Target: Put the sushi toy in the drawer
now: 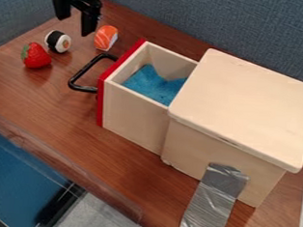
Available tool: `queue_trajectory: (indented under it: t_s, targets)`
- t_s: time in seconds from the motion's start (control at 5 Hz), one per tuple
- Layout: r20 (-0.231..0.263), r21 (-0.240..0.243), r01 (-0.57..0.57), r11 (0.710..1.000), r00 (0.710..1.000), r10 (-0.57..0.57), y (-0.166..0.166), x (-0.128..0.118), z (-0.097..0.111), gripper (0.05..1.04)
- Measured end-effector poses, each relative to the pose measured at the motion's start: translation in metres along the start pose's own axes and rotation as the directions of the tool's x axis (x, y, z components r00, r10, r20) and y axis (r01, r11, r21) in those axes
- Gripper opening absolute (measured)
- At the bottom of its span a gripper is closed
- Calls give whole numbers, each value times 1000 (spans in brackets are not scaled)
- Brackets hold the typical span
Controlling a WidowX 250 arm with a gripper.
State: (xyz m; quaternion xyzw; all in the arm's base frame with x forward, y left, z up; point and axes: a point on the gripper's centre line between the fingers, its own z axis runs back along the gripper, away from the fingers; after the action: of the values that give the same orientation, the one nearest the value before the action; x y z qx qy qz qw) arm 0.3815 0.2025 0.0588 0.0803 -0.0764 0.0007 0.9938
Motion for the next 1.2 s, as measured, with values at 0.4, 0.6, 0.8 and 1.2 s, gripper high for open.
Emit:
queue_trajectory:
  t_s: [0.4,0.6,0.8,1.2]
  targets:
    - [12,-39,-96,995,995,97,1,27,-19,1001]
    - [27,-83,-110,990,993,113,-12,33,-17,1001]
    - [11,-133,-125,983,992,128,-20,37,-6,1001]
    - [71,-99,-145,984,986,153,-12,54,7,1001]
